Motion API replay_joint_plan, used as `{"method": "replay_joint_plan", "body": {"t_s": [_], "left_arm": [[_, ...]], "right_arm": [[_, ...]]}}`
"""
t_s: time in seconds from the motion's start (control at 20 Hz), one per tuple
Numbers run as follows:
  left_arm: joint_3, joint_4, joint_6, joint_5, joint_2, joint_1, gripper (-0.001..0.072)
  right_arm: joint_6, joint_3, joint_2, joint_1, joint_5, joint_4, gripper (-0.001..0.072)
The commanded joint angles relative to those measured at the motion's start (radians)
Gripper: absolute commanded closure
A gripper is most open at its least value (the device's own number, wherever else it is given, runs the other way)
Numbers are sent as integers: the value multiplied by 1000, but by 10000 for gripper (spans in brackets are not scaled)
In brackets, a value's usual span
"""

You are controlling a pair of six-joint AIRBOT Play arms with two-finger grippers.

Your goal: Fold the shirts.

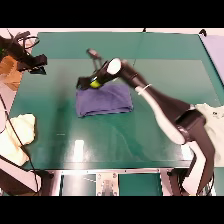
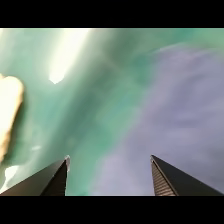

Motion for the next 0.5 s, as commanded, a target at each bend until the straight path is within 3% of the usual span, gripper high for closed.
{"method": "replay_joint_plan", "body": {"t_s": [0.0, 0.2, 0.3, 0.45], "left_arm": [[0, -5, 3, 3, 1, 5, 690], [0, -6, 3, -6, 1, 5, 690], [0, -6, 3, -8, 1, 5, 690], [0, -6, 3, -7, 1, 5, 690]], "right_arm": [[23, 5, 111, -193, 204, -138, 151], [39, -53, 150, -457, 386, -129, 150], [45, -190, 150, -509, 371, -82, 146], [6, -435, 150, -514, 225, 40, 117]]}}
